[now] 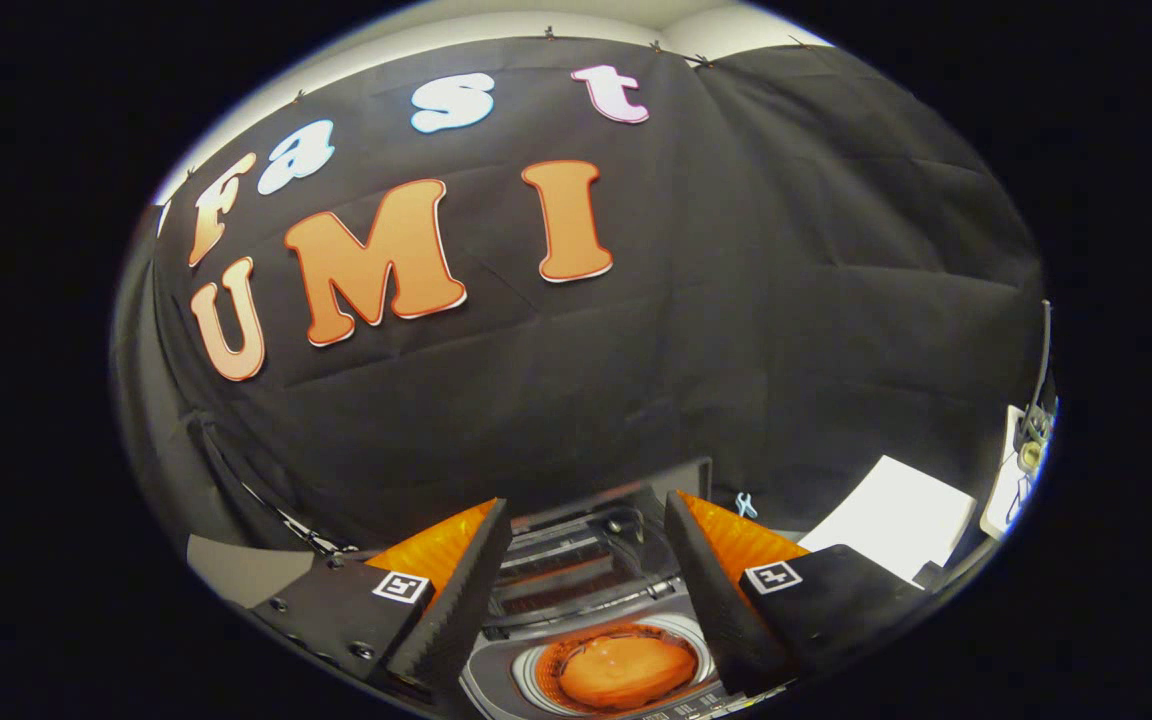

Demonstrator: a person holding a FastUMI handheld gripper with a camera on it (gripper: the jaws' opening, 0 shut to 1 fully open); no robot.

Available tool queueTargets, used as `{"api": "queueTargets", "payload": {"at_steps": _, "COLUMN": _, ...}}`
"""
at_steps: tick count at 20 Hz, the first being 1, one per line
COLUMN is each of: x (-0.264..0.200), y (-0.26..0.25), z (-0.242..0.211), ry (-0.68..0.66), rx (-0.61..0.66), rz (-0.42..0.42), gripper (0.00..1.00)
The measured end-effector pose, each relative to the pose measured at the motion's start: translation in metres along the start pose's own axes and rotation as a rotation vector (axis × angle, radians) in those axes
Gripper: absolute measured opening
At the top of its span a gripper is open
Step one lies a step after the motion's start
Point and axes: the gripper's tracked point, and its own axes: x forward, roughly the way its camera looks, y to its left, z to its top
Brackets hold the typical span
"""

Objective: Put the clothes into the washing machine and then close the washing machine lid.

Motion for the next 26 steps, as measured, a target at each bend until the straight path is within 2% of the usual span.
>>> {"api": "queueTargets", "payload": {"at_steps": 6, "x": 0.038, "y": 0.042, "z": 0.025, "ry": -0.003, "rx": -0.052, "rz": 0.075, "gripper": 0.99}}
{"api": "queueTargets", "payload": {"at_steps": 10, "x": 0.07, "y": 0.06, "z": 0.014, "ry": 0.04, "rx": -0.111, "rz": 0.097, "gripper": 0.99}}
{"api": "queueTargets", "payload": {"at_steps": 17, "x": 0.108, "y": 0.05, "z": -0.013, "ry": 0.142, "rx": -0.141, "rz": 0.061, "gripper": 0.99}}
{"api": "queueTargets", "payload": {"at_steps": 19, "x": 0.113, "y": 0.04, "z": -0.039, "ry": 0.212, "rx": -0.135, "rz": 0.039, "gripper": 1.0}}
{"api": "queueTargets", "payload": {"at_steps": 20, "x": 0.11, "y": 0.033, "z": -0.061, "ry": 0.288, "rx": -0.172, "rz": 0.02, "gripper": 1.0}}
{"api": "queueTargets", "payload": {"at_steps": 21, "x": 0.103, "y": 0.024, "z": -0.056, "ry": 0.197, "rx": -0.254, "rz": -0.013, "gripper": 1.0}}
{"api": "queueTargets", "payload": {"at_steps": 22, "x": 0.108, "y": 0.024, "z": -0.058, "ry": 0.181, "rx": -0.299, "rz": 0.018, "gripper": 1.0}}
{"api": "queueTargets", "payload": {"at_steps": 23, "x": 0.106, "y": 0.026, "z": -0.055, "ry": 0.158, "rx": -0.295, "rz": 0.026, "gripper": 1.0}}
{"api": "queueTargets", "payload": {"at_steps": 24, "x": 0.102, "y": 0.022, "z": -0.059, "ry": 0.177, "rx": -0.256, "rz": 0.026, "gripper": 0.94}}
{"api": "queueTargets", "payload": {"at_steps": 26, "x": 0.1, "y": 0.016, "z": -0.058, "ry": 0.157, "rx": -0.228, "rz": 0.011, "gripper": 0.94}}
